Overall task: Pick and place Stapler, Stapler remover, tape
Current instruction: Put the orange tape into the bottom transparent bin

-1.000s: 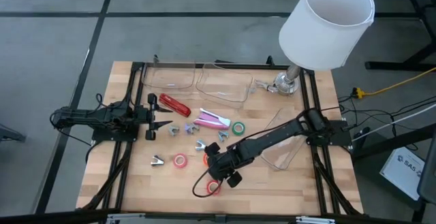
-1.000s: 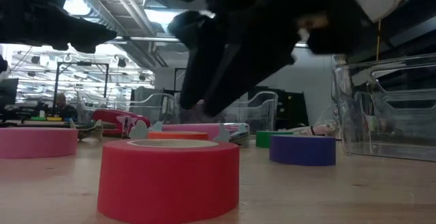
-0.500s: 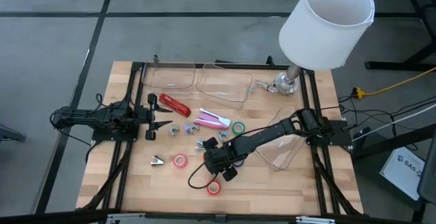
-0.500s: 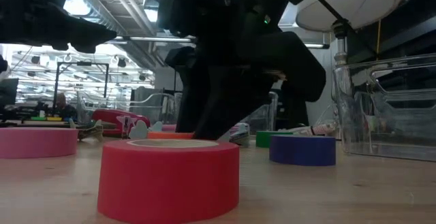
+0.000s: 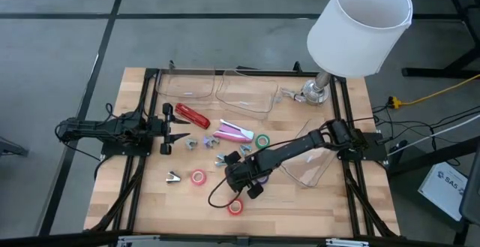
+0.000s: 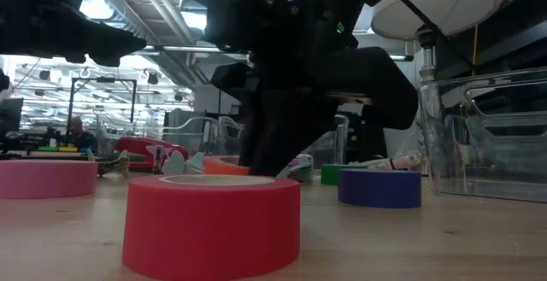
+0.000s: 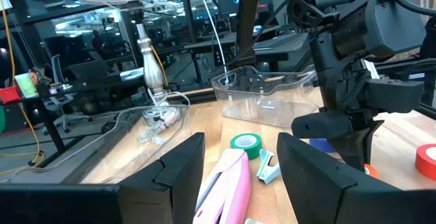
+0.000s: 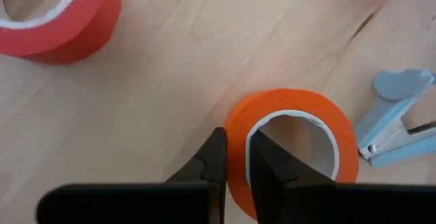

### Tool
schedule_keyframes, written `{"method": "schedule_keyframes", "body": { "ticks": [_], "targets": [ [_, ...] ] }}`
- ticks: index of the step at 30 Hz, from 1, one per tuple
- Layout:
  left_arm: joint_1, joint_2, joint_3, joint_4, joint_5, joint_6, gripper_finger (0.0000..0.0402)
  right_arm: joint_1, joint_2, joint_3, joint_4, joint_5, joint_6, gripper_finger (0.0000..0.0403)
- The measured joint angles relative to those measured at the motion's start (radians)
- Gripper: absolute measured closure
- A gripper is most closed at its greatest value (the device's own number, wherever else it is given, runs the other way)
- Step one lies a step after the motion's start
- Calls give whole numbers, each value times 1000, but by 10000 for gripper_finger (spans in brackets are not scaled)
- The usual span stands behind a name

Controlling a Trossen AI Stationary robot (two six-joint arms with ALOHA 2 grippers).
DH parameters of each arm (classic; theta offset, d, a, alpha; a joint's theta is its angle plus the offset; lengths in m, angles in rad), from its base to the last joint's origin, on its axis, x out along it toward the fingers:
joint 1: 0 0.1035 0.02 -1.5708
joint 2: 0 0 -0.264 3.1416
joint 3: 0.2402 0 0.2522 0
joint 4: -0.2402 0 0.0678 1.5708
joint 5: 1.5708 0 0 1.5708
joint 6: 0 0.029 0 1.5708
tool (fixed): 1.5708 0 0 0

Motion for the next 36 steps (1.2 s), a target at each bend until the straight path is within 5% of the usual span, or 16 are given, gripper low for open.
{"method": "schedule_keyframes", "body": {
  "ticks": [22, 36],
  "targets": [
    [0, 0, 0, 0, 0, 0, 219, -65, -202, 19, -161, -30, 23, 367],
    [0, 0, 0, 0, 0, 0, 219, -76, -387, 39, -408, -16, 129, 367]
  ]
}}
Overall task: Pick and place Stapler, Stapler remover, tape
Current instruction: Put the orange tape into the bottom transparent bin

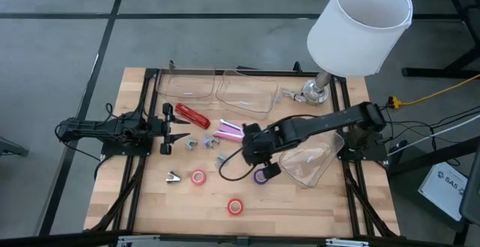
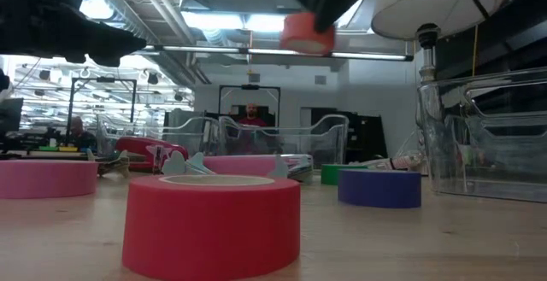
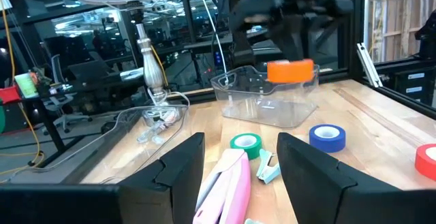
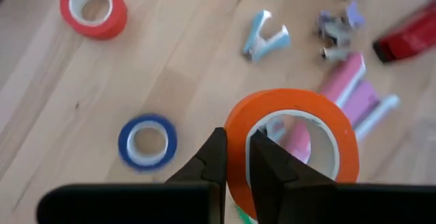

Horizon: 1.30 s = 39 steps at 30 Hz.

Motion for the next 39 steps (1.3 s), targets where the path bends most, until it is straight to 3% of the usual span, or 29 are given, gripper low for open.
{"method": "schedule_keyframes", "body": {
  "ticks": [6, 10, 21, 28, 39],
  "targets": [
    [0, 0, 0, 0, 0, 0, 219, 0, -170, -166, 0, 19, 84, 367],
    [0, 0, 0, 0, 0, 0, 219, 0, -314, -324, 2, 73, 211, 367],
    [0, 0, 0, 0, 0, 0, 219, 21, -625, -666, -7, 66, 564, 367],
    [0, 0, 0, 0, 0, 0, 219, 20, -718, -831, -7, 66, 792, 362],
    [0, 0, 0, 0, 0, 0, 219, 18, -735, -991, 4, 90, 1072, 360]
  ]
}}
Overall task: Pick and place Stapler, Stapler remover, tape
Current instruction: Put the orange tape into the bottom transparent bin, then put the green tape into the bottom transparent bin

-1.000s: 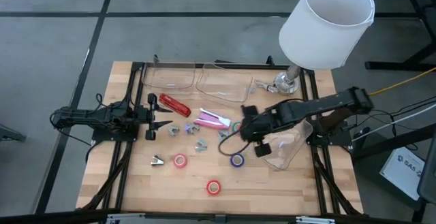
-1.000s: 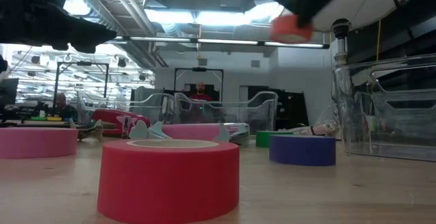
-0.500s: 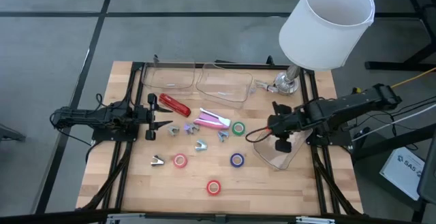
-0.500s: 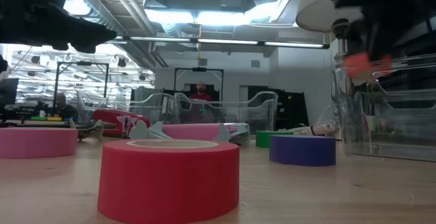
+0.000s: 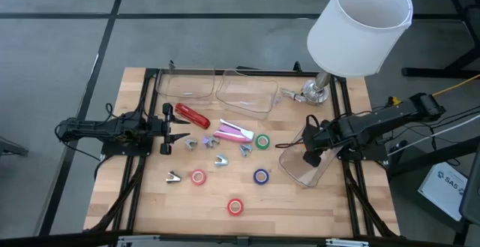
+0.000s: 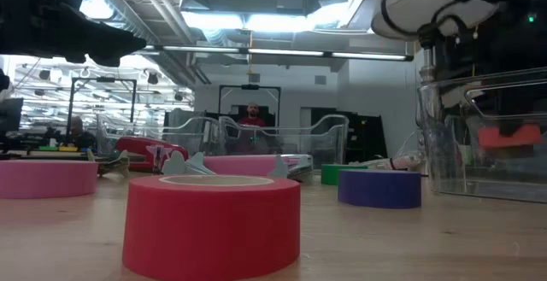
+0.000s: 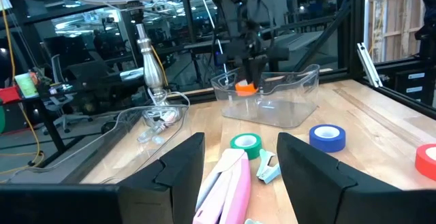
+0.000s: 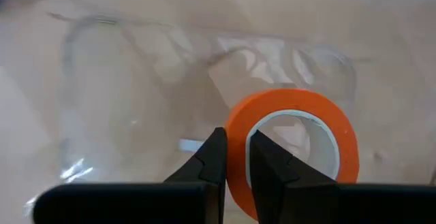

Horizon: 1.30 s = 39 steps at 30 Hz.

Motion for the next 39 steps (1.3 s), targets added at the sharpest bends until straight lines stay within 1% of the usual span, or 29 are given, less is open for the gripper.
{"method": "schedule_keyframes", "body": {
  "ticks": [4, 6, 8, 11, 15, 23, 27, 31, 39],
  "targets": [
    [0, 0, 0, 0, 0, 0, 219, 0, 0, -37, 15, 76, 69, 359],
    [0, 0, 0, 0, 0, 0, 219, 0, 0, -43, 19, 117, 88, 358],
    [0, 0, 0, 0, 0, 0, 219, 0, 0, -44, 19, 137, 90, 357],
    [0, 0, 0, 0, 0, 0, 219, 0, 0, -44, 19, 140, 89, 349],
    [0, 0, 0, 0, 0, 0, 219, -7, 0, -44, 19, 141, 92, 327],
    [0, 0, 0, 0, 0, 0, 219, -44, 0, -44, 29, 141, 91, 265],
    [0, 0, 0, 0, 0, 0, 219, -45, 0, -44, 33, 141, 90, 242],
    [0, 0, 0, 0, 0, 0, 219, -45, 0, -26, 46, 122, 89, 234],
    [0, 0, 0, 0, 0, 0, 219, -45, 7, 99, 46, 72, 36, 233]
  ]
}}
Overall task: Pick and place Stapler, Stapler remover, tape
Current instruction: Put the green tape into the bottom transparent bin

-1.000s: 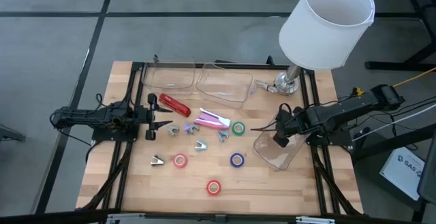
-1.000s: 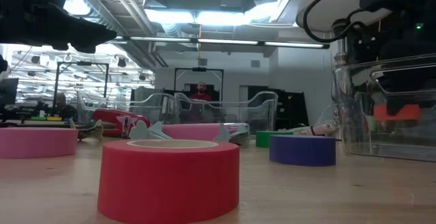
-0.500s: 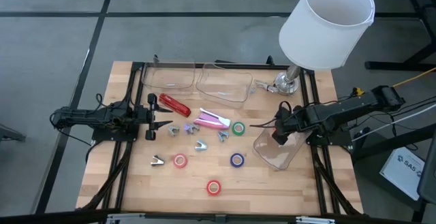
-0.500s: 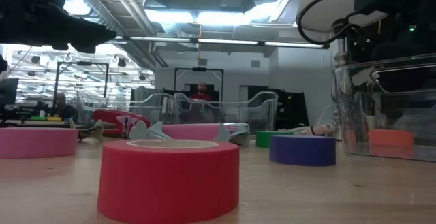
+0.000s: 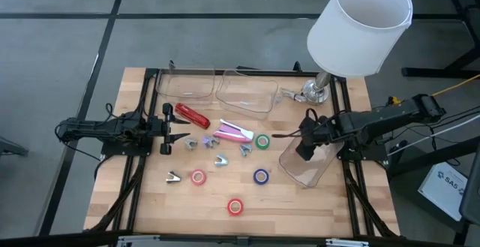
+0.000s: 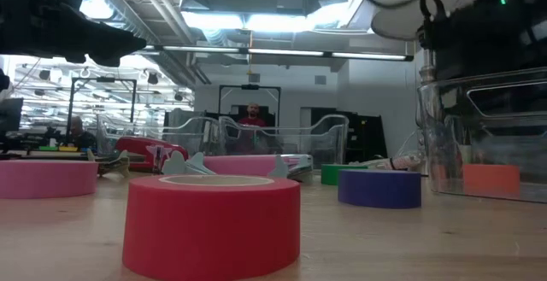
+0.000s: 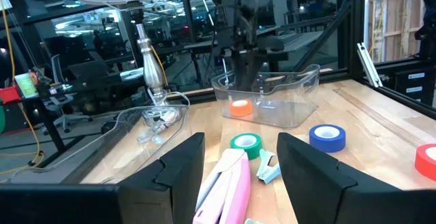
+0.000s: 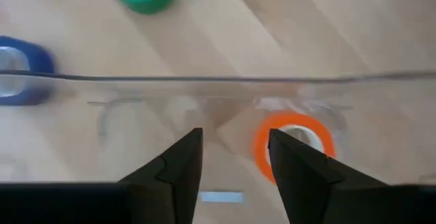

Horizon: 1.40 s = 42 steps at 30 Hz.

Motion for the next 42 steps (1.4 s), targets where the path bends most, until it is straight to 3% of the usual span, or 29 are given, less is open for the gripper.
{"method": "schedule_keyframes", "body": {
  "ticks": [4, 13, 20, 26, 36, 42],
  "targets": [
    [0, 0, 0, 0, 0, 0, 219, 0, 29, 85, 0, -53, -112, 233],
    [0, 0, 0, 0, 0, 0, 219, 0, 185, 332, 8, -55, -437, 233],
    [0, 0, 0, 0, 0, 0, 219, -8, 427, 486, 13, -55, -481, 233],
    [0, 0, 0, 0, 0, 0, 219, -27, 603, 596, 60, -56, -611, 233],
    [0, 0, 0, 0, 0, 0, 219, -30, 742, 683, 52, -63, -740, 233],
    [0, 0, 0, 0, 0, 0, 219, -55, 812, 683, 13, -73, -679, 233]
  ]
}}
